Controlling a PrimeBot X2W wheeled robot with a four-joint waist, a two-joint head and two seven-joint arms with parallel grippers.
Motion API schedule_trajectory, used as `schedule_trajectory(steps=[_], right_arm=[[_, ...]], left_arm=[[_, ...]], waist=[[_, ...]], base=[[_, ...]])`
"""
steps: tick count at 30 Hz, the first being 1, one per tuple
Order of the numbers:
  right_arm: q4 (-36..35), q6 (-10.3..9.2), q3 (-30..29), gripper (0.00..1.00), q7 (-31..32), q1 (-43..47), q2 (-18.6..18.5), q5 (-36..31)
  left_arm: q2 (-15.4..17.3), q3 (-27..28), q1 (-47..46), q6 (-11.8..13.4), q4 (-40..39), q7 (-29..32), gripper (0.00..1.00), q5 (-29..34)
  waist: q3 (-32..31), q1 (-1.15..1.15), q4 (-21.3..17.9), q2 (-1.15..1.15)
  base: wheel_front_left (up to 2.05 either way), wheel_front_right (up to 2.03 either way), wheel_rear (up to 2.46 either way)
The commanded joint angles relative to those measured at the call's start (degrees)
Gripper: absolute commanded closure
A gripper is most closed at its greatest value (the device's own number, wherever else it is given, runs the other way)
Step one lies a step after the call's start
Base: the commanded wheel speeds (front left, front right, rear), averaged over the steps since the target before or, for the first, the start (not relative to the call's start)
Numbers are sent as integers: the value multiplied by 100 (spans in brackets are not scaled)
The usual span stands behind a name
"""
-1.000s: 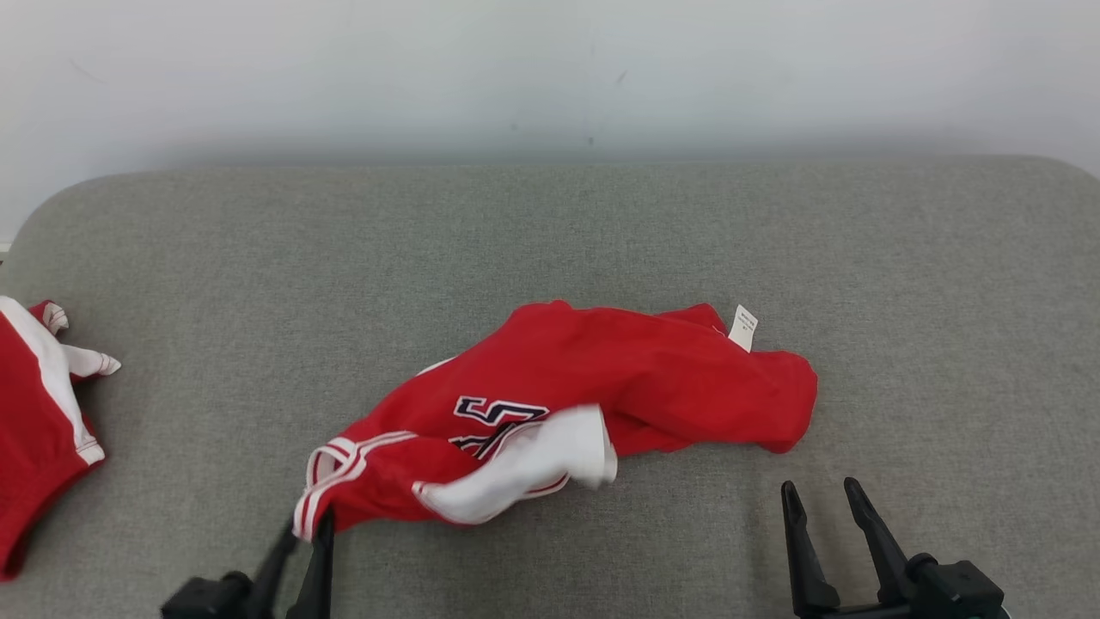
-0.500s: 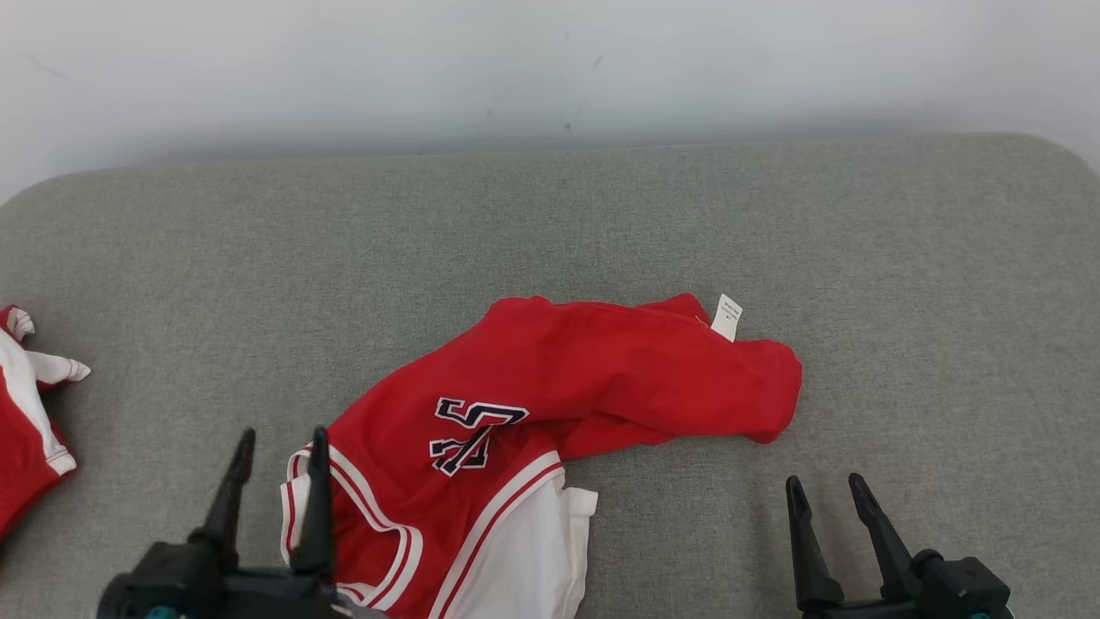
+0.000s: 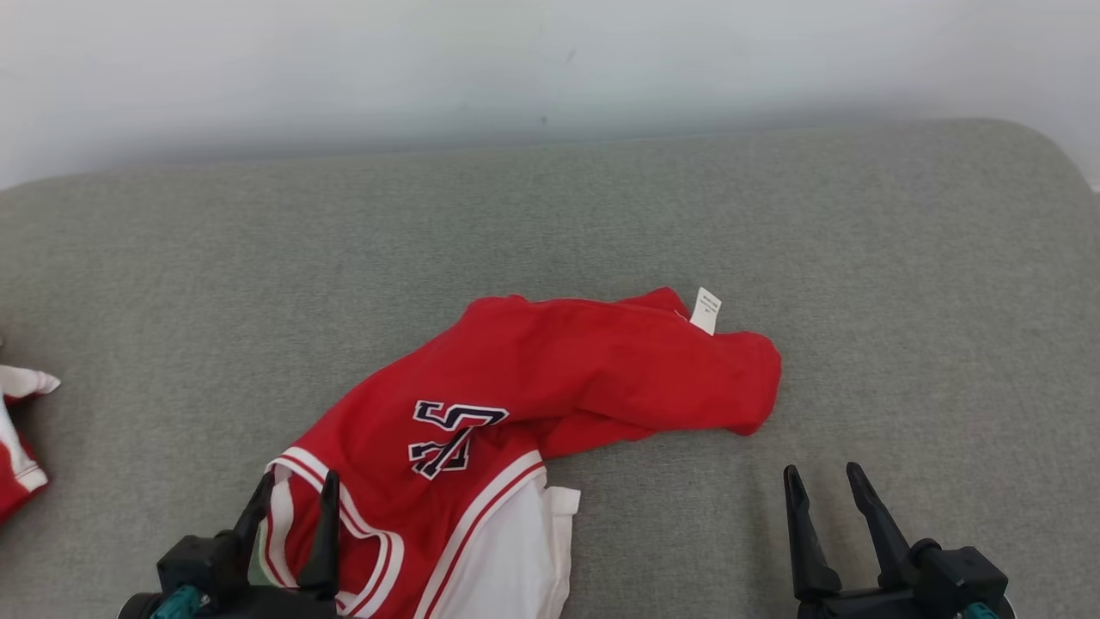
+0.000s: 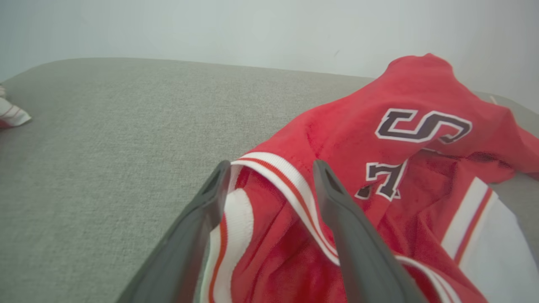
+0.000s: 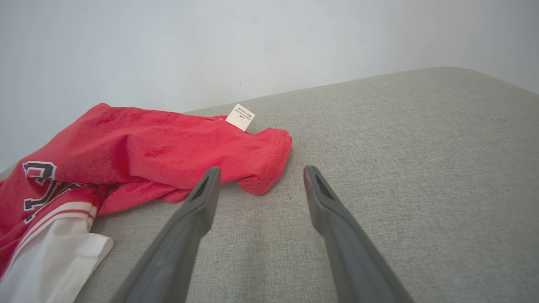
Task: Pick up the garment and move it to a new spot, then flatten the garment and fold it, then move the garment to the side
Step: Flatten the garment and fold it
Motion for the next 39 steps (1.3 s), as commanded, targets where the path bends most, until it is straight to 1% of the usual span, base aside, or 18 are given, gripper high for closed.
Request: schedule_trajectory(steps=[1,5,6,7,8,12,18,25,31,32,33,39], right_arm=[[10,-13,6,0,-2,2,9,36],[16,-13,4,0,-2,-38,9,62],[11,-13,-3,0,-2,-48,9,65],[10,-13,-6,0,-2,-56,9,67],[11,-13,-8,0,-2,-65,9,64],[17,-13,-18,0,-2,-86,9,72],[-9,-13,-17,0,-2,-140,9,30],[-21,-13,27,0,-2,-215,9,69],[-1,-13,68,0,-1,-249,10,125],[8,-13,65,0,-2,-250,10,128],[13,-13,59,0,-2,-243,9,127],[17,-13,-58,0,-2,-101,10,81]], left_arm=[[45,-41,-153,-4,147,-19,0,-126],[156,-163,-387,2,669,17,0,-359],[162,-199,-445,2,778,32,27,-434],[190,-272,-497,2,886,71,67,-443],[234,-355,-568,2,955,68,100,-448],[349,-556,-852,1,1063,53,100,-545],[822,-910,-1786,2,981,29,100,-595],[1398,-1172,-2874,2,944,133,100,-831],[1582,-1430,-3179,2,1351,186,100,-1056],[1591,-1448,-3190,2,1444,161,44,-1076],[1591,-1459,-3192,2,1518,126,0,-1093],[1610,-1448,-3001,2,1744,10,0,-1137]], waist=[[48,0,-114,0],[82,0,-247,0],[83,0,-270,0],[83,0,-292,0],[86,0,-308,0],[97,0,-338,0],[142,0,-422,0],[254,0,-707,0],[298,0,-906,0],[288,0,-922,0],[277,0,-930,0],[122,0,-789,0]], base=[[0,0,0],[0,0,0],[0,0,0],[0,0,0],[0,0,0],[0,0,0],[0,0,0],[0,0,0],[0,0,0],[0,0,0],[0,0,0],[0,0,0]])
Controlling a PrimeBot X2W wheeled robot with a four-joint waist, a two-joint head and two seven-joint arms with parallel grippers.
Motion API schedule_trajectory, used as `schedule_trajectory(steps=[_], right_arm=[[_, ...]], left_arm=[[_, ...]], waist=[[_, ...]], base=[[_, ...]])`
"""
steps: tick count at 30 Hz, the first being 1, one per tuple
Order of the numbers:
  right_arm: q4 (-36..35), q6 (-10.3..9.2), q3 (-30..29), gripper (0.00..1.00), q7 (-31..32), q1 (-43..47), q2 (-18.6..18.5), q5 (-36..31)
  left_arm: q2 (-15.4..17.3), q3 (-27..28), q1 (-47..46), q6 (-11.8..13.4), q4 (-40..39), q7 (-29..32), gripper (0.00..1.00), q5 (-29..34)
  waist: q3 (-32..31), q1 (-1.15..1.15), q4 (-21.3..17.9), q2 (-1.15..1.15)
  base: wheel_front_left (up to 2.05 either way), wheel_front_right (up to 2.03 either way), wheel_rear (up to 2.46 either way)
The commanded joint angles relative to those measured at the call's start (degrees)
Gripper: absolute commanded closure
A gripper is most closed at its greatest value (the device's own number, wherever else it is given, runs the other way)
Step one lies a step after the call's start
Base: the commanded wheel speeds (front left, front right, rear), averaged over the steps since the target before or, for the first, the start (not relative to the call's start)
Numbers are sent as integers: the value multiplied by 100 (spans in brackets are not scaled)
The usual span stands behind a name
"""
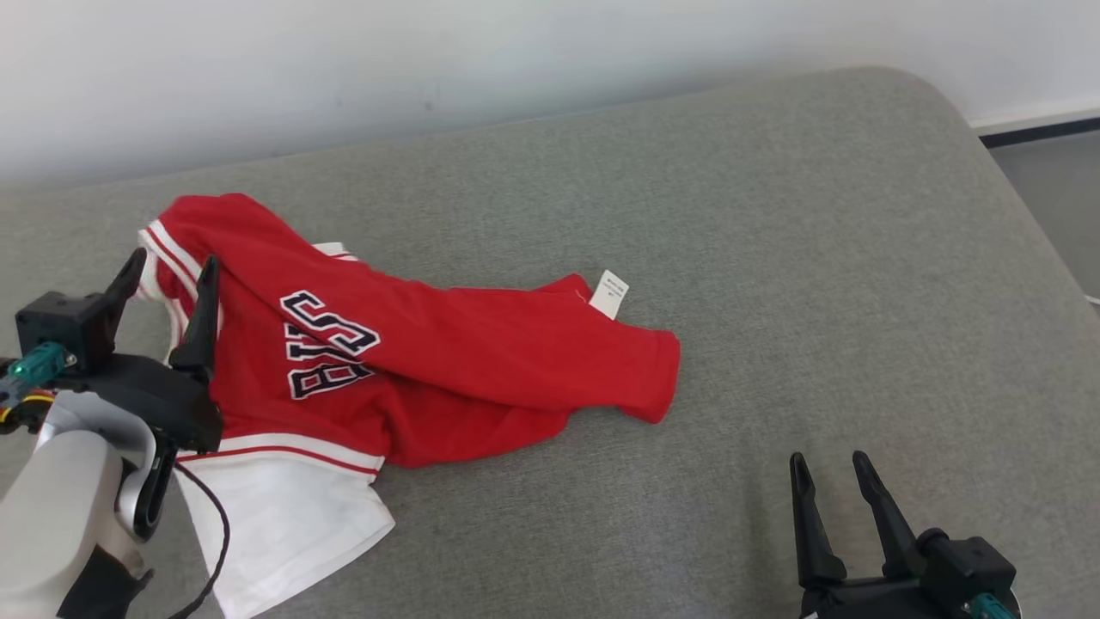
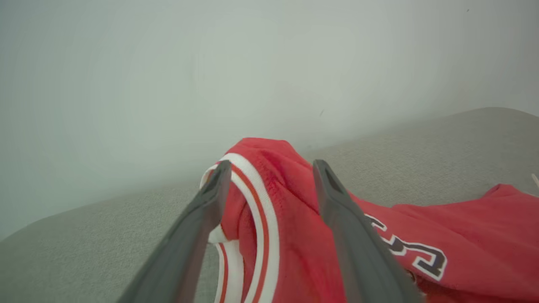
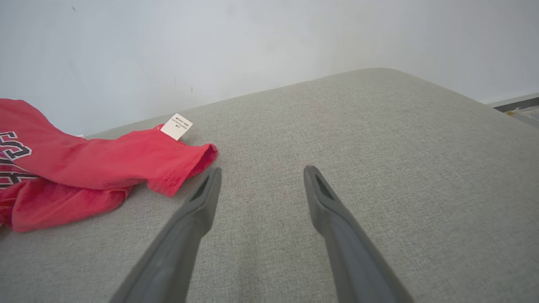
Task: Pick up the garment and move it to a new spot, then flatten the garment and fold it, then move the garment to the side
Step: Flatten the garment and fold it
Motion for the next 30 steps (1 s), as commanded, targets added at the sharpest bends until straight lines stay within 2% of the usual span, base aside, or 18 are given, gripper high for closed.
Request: schedule_trajectory(steps=[1,7,16,17,18,22,27,30], right_arm=[[2,-13,-10,0,-1,45,12,3],[8,-13,-28,0,0,148,9,-7],[-4,-13,-50,0,0,265,6,-15],[-4,-13,-50,0,0,265,6,-15],[-16,-13,-48,0,-1,258,10,-25],[-12,-13,-73,0,-1,244,8,-28],[22,-13,-82,0,-1,196,11,-63],[52,-13,-92,0,-1,135,9,-72]], left_arm=[[18,25,114,10,2,-43,0,-28],[-21,159,455,49,-319,-64,0,19],[-376,909,1626,474,-1949,-58,0,338],[-376,909,1626,474,-1949,-58,0,338],[-523,1113,1965,571,-2341,-58,0,491],[-939,1544,2654,667,-3078,-58,0,853],[-1416,2028,3340,566,-3647,-59,0,1291],[-1728,2327,3699,596,-3912,-59,0,1594]], waist=[[-95,-1,130,-1],[-300,-1,442,-1],[-410,-1,853,-1],[-410,-1,853,-1],[-394,-1,911,-1],[-382,-1,1013,-1],[-382,-1,1139,-1],[-372,-1,1183,-1]], base=[[0,0,0],[0,0,0],[0,0,0],[0,0,0],[0,0,0],[0,0,0],[0,0,0],[0,0,0]])
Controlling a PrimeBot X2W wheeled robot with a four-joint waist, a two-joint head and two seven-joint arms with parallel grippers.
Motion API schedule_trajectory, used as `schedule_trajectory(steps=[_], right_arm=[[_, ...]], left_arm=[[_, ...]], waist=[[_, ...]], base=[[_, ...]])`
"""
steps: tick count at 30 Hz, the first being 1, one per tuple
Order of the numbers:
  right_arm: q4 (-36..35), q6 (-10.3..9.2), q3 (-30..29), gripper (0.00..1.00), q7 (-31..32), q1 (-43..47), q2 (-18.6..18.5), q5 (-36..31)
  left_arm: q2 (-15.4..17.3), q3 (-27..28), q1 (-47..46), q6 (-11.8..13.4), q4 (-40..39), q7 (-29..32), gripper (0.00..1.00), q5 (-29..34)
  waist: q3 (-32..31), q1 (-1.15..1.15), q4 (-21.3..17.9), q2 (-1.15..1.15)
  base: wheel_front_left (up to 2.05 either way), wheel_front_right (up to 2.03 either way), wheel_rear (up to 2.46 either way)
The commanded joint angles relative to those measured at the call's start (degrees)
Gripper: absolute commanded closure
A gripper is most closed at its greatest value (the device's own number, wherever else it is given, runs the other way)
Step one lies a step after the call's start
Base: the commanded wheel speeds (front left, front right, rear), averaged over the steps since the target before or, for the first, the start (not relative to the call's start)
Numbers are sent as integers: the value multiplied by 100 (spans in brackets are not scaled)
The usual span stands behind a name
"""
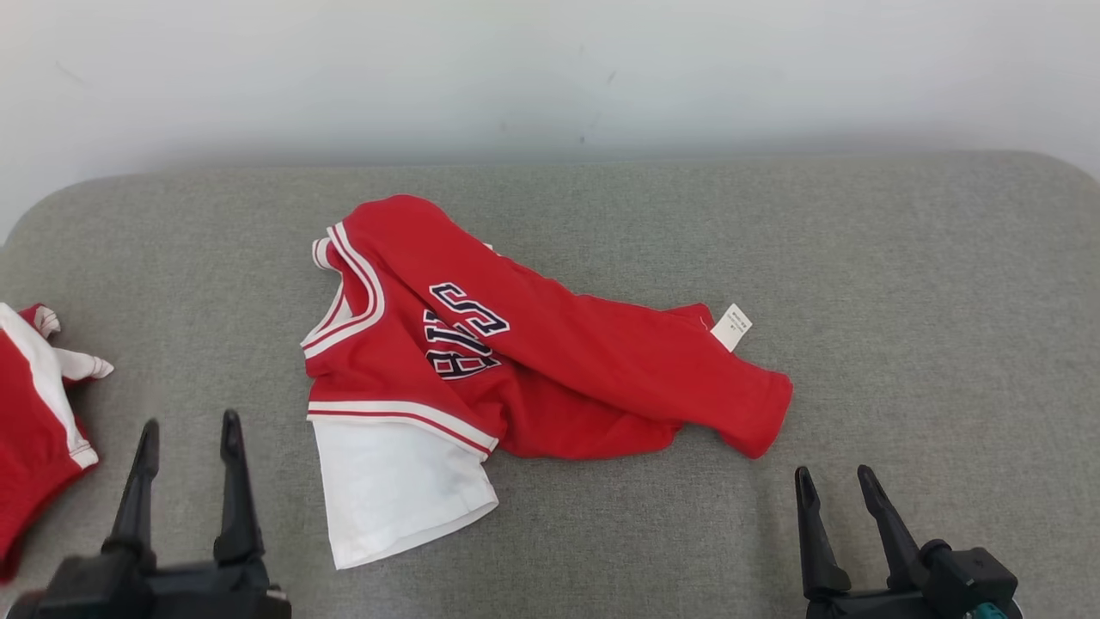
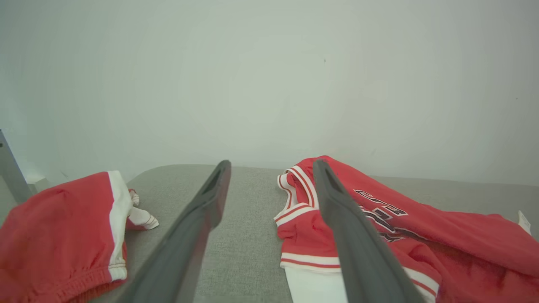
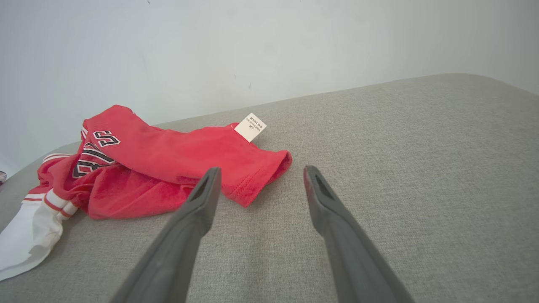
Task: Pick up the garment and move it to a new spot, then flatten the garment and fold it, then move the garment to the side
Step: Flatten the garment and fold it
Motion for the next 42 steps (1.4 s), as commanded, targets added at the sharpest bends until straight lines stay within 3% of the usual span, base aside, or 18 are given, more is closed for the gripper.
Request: schedule_trajectory(steps=[1,5,13,21,32,33,34,38,42], right_arm=[[13,-13,-13,0,-2,-45,7,-27],[82,-13,-59,0,-2,-112,8,28],[616,-13,-306,0,-2,-671,7,-167],[1937,-13,-459,0,-1,-1596,-67,-524],[3721,-13,-648,0,-1,-2439,-180,-331],[3855,-13,-619,30,0,-2480,-182,-299],[3989,-13,-565,100,6,-2512,-195,-269],[4189,-13,-469,100,7,-2671,-218,-78],[3938,-13,-467,100,-2,-2915,-376,82]], left_arm=[[-123,141,212,28,-72,-18,0,111],[-395,374,538,-80,-125,-18,0,365],[-521,253,550,-305,329,-18,0,736],[-564,116,499,-419,684,-19,0,735],[-573,-93,366,-490,870,-19,0,556],[-573,-100,371,-496,881,-19,0,556],[-573,-105,374,-502,892,-19,0,564],[-574,-130,358,-517,922,-19,0,523],[-574,-158,314,-522,947,-19,0,462]], waist=[[14,0,29,0],[20,0,102,0],[63,0,248,0],[91,0,421,0],[190,0,738,0],[194,0,751,0],[198,0,761,0],[212,0,772,0],[250,0,771,0]], base=[[0,0,0],[0,0,0],[0,0,0],[0,0,0],[0,0,0],[0,0,0],[0,0,0],[0,0,0],[0,0,0]])
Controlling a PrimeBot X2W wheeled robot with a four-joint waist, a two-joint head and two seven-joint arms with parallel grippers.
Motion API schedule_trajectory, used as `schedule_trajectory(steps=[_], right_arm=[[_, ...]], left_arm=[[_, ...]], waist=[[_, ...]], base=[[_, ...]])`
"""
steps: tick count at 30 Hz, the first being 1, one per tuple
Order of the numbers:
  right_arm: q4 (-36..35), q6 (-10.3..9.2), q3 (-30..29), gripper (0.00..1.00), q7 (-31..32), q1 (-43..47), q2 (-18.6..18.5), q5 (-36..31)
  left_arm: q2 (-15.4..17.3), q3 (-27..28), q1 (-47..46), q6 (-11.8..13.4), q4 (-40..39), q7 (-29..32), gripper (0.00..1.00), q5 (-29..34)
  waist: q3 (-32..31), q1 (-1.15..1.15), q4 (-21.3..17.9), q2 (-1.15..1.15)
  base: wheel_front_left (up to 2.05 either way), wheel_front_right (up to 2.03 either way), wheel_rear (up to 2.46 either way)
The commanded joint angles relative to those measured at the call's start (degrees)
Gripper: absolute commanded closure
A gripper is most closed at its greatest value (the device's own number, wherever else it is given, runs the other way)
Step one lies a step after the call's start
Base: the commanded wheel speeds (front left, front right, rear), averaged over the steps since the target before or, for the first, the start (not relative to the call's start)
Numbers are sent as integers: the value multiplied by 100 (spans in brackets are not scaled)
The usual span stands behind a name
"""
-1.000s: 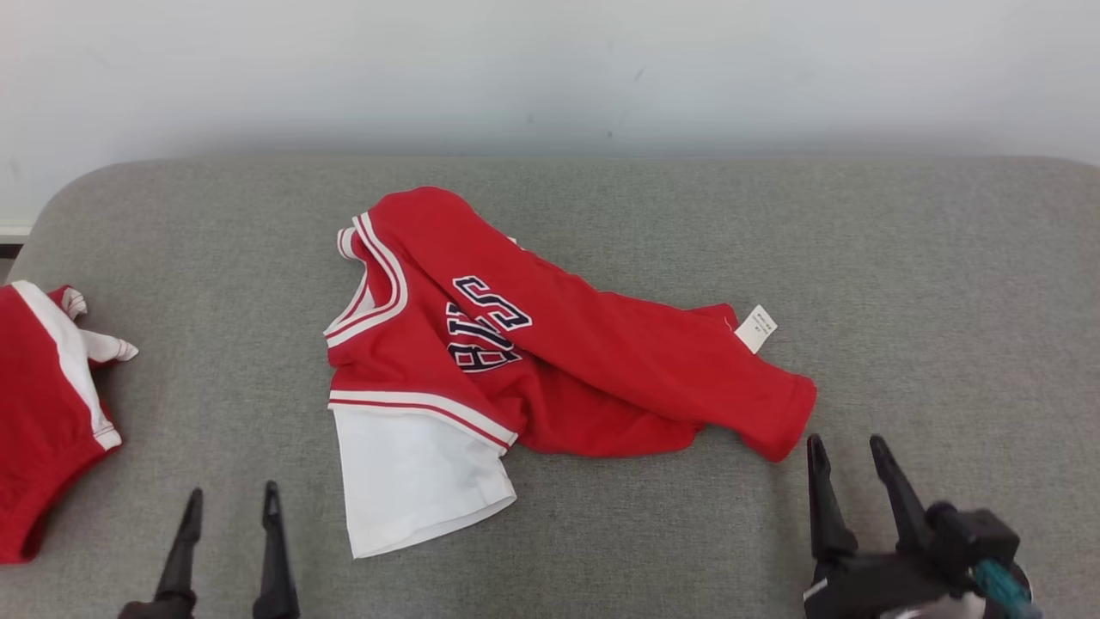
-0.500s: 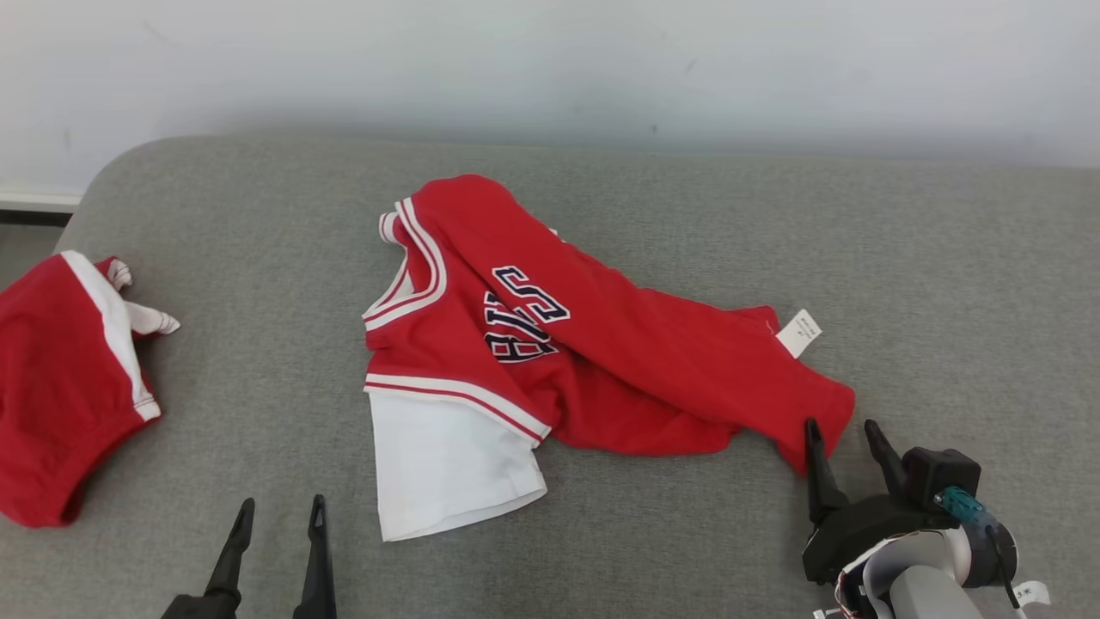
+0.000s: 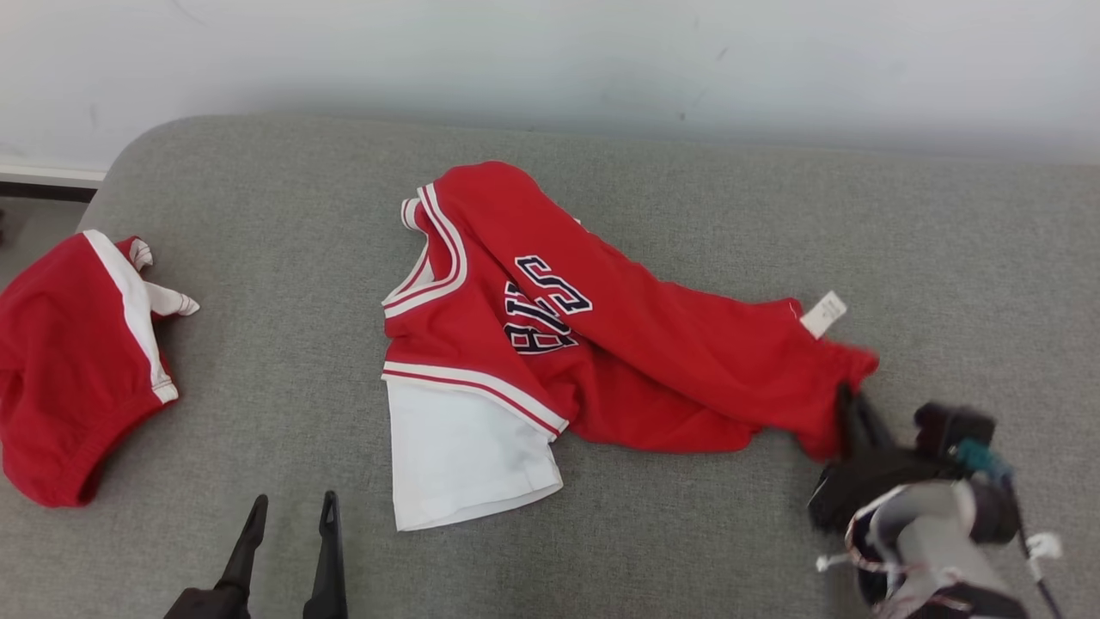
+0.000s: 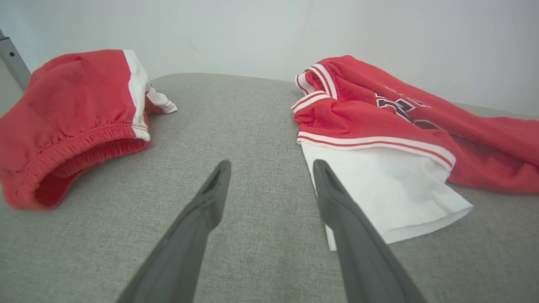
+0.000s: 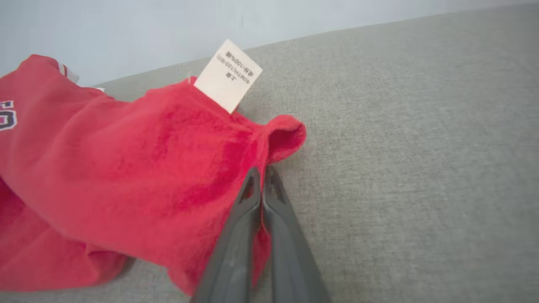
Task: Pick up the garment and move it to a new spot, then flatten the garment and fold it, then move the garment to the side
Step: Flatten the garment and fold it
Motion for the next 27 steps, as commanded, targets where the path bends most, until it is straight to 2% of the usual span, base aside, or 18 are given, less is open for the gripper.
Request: schedule_trajectory(steps=[1,8,15,20,21,22,27], right_arm=[[-101,-13,-9,100,-1,-136,-75,61],[-691,-13,114,100,-2,-938,-557,153],[-365,-13,337,100,-1,-2117,-1103,83],[-198,-13,119,100,-1,-2676,-1367,-108],[-152,-13,46,81,-1,-2696,-1395,-159],[-49,-13,-4,0,-1,-2706,-1393,-194],[155,-13,56,0,-2,-2807,-1401,-425]], left_arm=[[-12,-19,-82,-40,17,-19,0,-30],[-12,-279,-252,-31,87,-19,0,-102],[-12,-641,-376,-10,137,-19,0,-297],[-11,-897,-473,34,151,-19,0,-414],[-11,-931,-493,53,151,-19,0,-434],[-11,-956,-497,61,157,-19,0,-449],[-10,-956,-429,121,143,-19,0,-482]], waist=[[22,0,5,0],[184,0,194,0],[430,0,514,0],[569,0,747,0],[583,0,777,0],[588,0,798,0],[550,0,779,0]], base=[[0,0,0],[0,0,0],[0,0,0],[0,0,0],[0,0,0],[0,0,0],[0,0,0]])
